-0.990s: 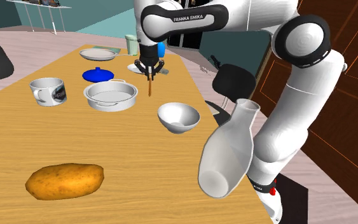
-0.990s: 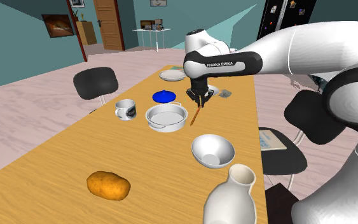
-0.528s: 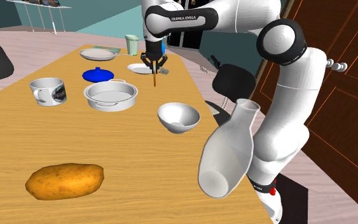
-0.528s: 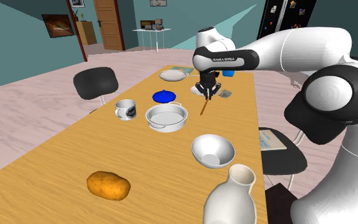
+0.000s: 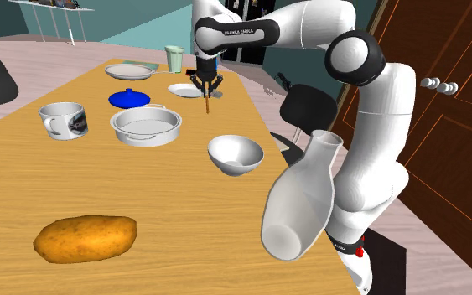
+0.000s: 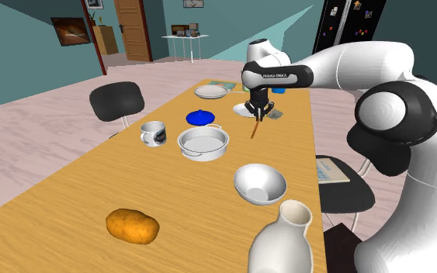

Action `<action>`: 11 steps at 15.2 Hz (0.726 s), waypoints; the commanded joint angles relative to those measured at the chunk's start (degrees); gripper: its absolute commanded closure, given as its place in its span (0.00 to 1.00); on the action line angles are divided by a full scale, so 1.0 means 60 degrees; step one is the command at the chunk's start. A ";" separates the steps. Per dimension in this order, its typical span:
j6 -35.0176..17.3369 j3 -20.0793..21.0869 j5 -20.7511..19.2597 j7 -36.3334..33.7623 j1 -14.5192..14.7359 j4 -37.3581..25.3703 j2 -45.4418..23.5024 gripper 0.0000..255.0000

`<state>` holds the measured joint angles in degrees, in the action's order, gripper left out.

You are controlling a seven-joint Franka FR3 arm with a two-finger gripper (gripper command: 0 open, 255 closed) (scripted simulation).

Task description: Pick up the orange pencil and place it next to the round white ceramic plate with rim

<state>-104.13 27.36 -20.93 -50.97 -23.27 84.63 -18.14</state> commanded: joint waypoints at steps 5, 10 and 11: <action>-0.0709 -0.0034 -0.0082 -0.0184 -0.0054 0.0692 -0.0042 1.00; -0.1282 -0.0075 -0.0189 -0.0352 -0.0081 0.1205 -0.0134 1.00; -0.1326 -0.0079 -0.0198 -0.0365 -0.0083 0.1244 -0.0141 1.00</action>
<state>-111.66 26.95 -22.00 -53.09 -23.73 91.83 -18.82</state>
